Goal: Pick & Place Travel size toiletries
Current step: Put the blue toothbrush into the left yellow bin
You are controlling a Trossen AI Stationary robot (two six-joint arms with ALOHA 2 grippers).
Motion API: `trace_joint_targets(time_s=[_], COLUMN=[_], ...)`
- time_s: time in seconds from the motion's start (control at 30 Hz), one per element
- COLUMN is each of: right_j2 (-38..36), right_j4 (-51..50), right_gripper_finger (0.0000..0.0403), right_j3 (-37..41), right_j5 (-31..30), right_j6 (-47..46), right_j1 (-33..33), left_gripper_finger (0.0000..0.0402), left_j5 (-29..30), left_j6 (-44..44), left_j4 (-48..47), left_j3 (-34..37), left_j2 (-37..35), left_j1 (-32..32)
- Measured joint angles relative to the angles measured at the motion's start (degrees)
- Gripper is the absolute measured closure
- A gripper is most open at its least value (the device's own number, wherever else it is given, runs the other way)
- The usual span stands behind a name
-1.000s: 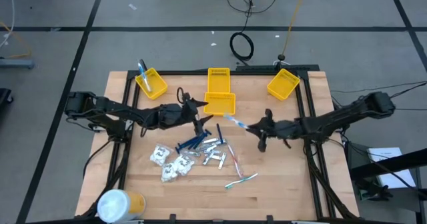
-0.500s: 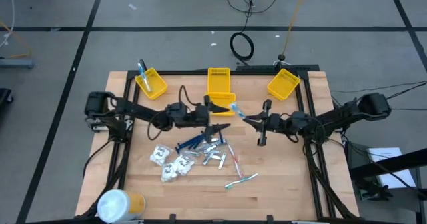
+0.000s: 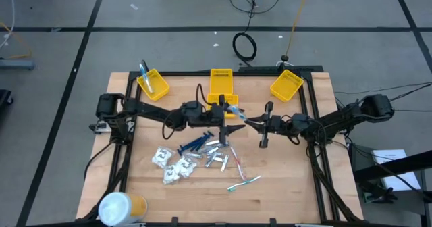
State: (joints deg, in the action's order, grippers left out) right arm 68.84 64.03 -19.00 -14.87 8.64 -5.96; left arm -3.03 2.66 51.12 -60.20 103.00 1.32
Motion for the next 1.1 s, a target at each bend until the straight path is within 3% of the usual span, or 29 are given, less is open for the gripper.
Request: trace_joint_targets(time_s=[0.13,0.37,0.47,0.6,0.83,0.93,1.1], right_j2=[0.00,-0.04,-0.09,-0.06,-0.80,-2.01,-4.68], right_j4=[-0.03,-1.34,-3.60,-7.61,-13.11,-15.40,-18.73], right_gripper_finger=[0.0390,0.0381,0.0353,0.0289,0.0179,0.0155,0.0146], right_j3=[0.00,-0.04,-0.11,-0.11,-0.09,-0.09,-0.09], right_j5=[-0.07,-0.28,-2.29,-5.92,-13.94,-15.16,-15.34], right_j6=[-0.02,0.26,-0.52,-0.75,-1.96,-1.95,-3.44], right_j1=[0.00,0.05,-0.05,0.05,0.02,-0.02,0.71], left_gripper_finger=[0.0207,0.0381,0.0381,0.0381,0.0385,0.0393,0.0393], left_j5=[0.03,-0.08,1.11,7.04,26.28,33.59,41.26], left_j6=[0.09,1.33,1.32,3.26,2.39,0.69,-3.28], left_j4=[-0.05,-0.68,-1.39,-5.70,-27.94,-35.58,-36.85], left_j3=[-0.23,-0.25,-0.23,-0.23,-0.23,1.55,11.14], left_j2=[0.00,0.00,0.02,-1.91,-12.70,-18.71,-29.25], left_j1=[0.11,0.68,0.66,0.74,1.61,3.21,8.00])
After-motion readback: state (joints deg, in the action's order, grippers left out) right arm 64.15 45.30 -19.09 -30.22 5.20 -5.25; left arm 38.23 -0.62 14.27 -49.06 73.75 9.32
